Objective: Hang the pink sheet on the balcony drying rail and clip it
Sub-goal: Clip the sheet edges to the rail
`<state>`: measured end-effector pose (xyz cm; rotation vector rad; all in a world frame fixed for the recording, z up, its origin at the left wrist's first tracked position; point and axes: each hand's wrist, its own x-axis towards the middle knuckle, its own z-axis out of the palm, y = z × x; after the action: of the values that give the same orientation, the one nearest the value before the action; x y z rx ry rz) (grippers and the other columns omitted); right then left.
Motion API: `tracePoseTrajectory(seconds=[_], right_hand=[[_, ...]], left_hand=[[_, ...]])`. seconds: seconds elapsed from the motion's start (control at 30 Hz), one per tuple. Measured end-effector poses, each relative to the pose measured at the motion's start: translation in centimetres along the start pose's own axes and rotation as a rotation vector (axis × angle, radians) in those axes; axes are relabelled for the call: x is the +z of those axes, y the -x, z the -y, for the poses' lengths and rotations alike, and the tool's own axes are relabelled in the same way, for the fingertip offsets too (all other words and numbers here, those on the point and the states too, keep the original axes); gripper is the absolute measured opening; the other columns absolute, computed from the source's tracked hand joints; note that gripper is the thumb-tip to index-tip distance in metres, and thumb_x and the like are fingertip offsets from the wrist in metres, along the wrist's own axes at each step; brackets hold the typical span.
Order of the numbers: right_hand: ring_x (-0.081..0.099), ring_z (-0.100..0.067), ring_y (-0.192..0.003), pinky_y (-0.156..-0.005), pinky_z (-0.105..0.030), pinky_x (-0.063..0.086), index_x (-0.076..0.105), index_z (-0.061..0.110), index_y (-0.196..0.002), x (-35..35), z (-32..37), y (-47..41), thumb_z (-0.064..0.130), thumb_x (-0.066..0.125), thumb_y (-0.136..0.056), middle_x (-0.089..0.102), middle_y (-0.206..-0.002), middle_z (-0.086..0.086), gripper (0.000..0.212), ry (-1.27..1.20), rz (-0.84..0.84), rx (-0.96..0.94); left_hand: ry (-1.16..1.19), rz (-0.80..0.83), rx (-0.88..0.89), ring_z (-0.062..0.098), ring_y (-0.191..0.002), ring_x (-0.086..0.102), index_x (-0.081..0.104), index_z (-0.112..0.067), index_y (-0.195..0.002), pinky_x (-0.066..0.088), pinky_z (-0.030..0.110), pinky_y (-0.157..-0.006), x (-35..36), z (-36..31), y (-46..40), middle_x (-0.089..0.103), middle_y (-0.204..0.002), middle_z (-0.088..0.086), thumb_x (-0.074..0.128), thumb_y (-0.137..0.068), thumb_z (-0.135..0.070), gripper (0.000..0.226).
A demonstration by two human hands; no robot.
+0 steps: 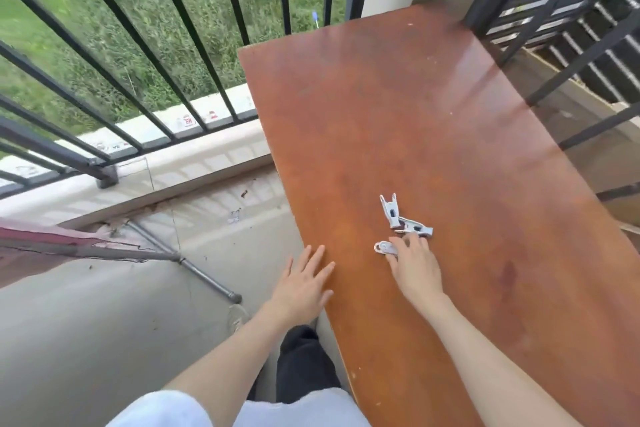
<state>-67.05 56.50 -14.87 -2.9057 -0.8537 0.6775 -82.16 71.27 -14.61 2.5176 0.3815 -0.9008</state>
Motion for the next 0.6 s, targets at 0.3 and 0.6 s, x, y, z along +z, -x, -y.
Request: tracePoseTrajectory(seconds=[0.3, 0.6], right_hand=[[0.055, -0.023, -0.095, -0.077, -0.029, 0.039, 0.064, 0.012, -0.096, -0.2, 3.9, 0.0, 0.027, 0.063, -0.085, 0.064, -0.097, -0.004, 0.018, -0.456, 0.081, 0.021], [0.059, -0.013, -0.087, -0.078, -0.03, 0.047, 0.044, 0.025, -0.106, 0.6, 16.4, -0.5, 0.019, 0.066, -0.083, 0.057, -0.091, 0.012, 0.033, -0.908, 0.316, -0.034]], left_hand=[[0.274, -0.076, -0.011, 0.018, -0.144, -0.001, 0.014, -0.024, -0.147, 0.009, 0.039, -0.118, -0.5, 1.2, 0.0, 0.0, -0.157, 0.0, 0.033, -0.098, -0.035, 0.053], [0.799, -0.421, -0.457, 0.017, -0.137, 0.026, 0.027, -0.016, -0.141, 0.016, 0.018, -0.109, 4.3, 10.2, 6.3, 0.03, -0.147, 0.006, 0.041, -0.097, -0.022, 0.047]])
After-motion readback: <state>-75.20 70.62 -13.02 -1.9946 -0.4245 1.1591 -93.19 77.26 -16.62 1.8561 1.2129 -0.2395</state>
